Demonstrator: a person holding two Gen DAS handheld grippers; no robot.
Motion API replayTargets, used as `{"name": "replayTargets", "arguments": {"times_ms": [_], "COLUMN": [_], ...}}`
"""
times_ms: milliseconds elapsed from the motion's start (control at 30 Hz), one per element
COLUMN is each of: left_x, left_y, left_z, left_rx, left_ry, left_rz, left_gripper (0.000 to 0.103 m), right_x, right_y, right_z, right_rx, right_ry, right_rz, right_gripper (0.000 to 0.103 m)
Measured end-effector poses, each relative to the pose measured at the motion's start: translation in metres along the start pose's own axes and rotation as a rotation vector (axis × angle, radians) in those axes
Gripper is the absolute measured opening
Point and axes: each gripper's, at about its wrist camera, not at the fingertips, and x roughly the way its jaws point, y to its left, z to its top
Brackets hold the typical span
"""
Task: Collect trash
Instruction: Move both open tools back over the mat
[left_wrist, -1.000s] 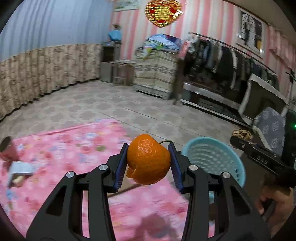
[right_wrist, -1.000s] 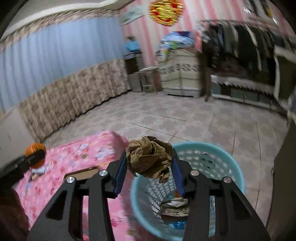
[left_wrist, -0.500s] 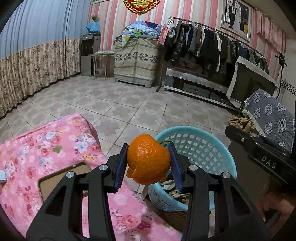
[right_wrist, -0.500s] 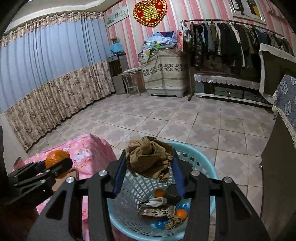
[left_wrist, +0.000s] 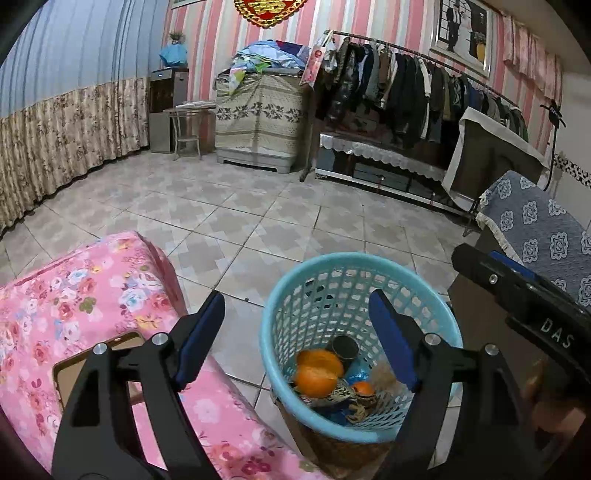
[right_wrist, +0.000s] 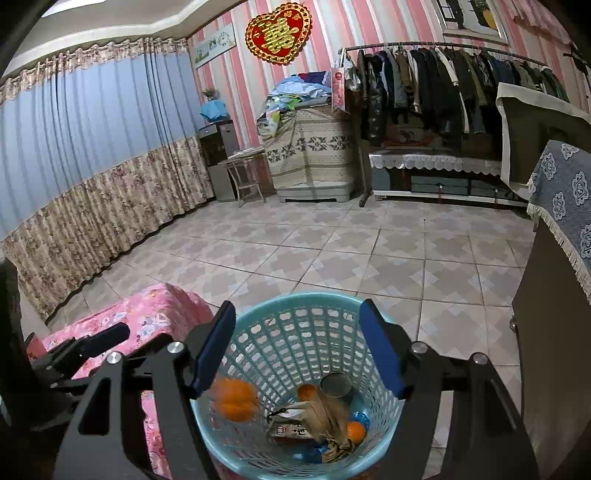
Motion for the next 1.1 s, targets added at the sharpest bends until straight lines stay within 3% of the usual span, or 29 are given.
{"name": "replayTargets", "arguments": {"times_ms": [167, 367, 533, 633, 733, 933, 1100], "left_x": [-0.024, -0.092, -0.168, -0.209, -0.241, -0.271, -0.278], "left_y": [0.026, 0.081, 0.144, 0.189, 0.241, 0.315, 0.335], "left_z": [0.002, -0.006, -0.021, -0.039, -0.064, -0.081, -0.082], "left_rx": [-0.017, -0.036, -0.053, -0.06, -0.143, -0.241, -0.293], "left_ry": [-0.028, -0.089, -0.147, -0.18, -0.204, -0.187, -0.189], "left_rz": [0.051, 0.149, 0.291, 0.421, 0.497, 0.564, 0.567], "left_gripper": [0.078, 0.078, 0.078, 0.081, 0.082, 0.082, 0.082], "right_x": [-0.004, -0.003, -0.007, -0.013, -0.015, -0.021, -0.034], "right_y": [0.009, 0.044, 0.094, 0.125, 0.15, 0.206, 0.241], "right_z": [0.003, 0.003, -0.003, -0.008, -0.015, -0.046, -0.064], "right_rx": [-0.029, -0.085, -0.168, -0.194, -0.202, -0.247, -0.298], "right_ry": [-0.015, -0.007, 0.004, -0.005, 0.008, 0.06, 0.066], "right_rz": [0.013, 0.049, 0.109, 0.165, 0.222, 0.303, 0.338], "right_gripper": [0.069, 0.069, 0.069, 0.075, 0.075, 0.077, 0.077]}}
